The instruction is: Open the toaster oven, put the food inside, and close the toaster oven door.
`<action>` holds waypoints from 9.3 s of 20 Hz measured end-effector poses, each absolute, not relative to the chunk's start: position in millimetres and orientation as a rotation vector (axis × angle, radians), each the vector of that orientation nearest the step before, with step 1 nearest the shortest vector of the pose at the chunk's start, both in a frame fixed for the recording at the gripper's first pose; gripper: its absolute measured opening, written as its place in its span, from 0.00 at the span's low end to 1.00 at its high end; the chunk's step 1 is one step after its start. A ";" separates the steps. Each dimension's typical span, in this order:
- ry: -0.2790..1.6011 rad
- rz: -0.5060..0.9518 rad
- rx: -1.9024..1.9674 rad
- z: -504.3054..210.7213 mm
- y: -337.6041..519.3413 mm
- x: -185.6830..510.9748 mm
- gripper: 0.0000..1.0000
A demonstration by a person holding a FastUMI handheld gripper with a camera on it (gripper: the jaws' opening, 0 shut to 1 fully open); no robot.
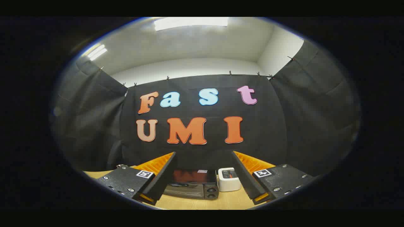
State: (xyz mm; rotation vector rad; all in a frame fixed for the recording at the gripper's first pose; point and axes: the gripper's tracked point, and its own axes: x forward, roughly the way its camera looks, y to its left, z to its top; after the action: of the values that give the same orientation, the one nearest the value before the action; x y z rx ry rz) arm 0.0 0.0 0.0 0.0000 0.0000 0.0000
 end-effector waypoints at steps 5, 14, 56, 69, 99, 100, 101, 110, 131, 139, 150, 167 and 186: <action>-0.015 0.016 0.028 9.0 5.2 -2.1 0.99; -0.016 0.033 0.019 16.6 11.3 -7.4 0.99; 0.327 0.144 -0.024 -259.7 111.1 118.0 0.98; 0.457 0.337 0.165 -258.3 128.5 26.7 0.69; 0.899 0.283 0.252 -340.9 115.5 -117.5 0.69; 0.901 0.268 0.226 -337.8 113.3 -123.5 0.79; 0.905 0.255 0.203 -336.7 112.2 -132.7 0.83; 0.924 0.112 0.113 -342.8 128.2 -188.6 0.98; 0.918 0.127 0.215 -329.0 142.0 -199.3 0.63; 0.750 0.185 0.508 -300.2 157.6 -123.3 0.63; 0.637 0.151 0.929 -309.5 162.3 9.7 0.63; 0.544 0.003 0.761 -345.7 143.7 109.2 0.81; 0.706 0.105 0.386 -331.7 131.0 -42.7 0.96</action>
State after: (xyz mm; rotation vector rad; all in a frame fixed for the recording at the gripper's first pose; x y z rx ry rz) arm -42.7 131.0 -331.7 0.3864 0.7060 0.1050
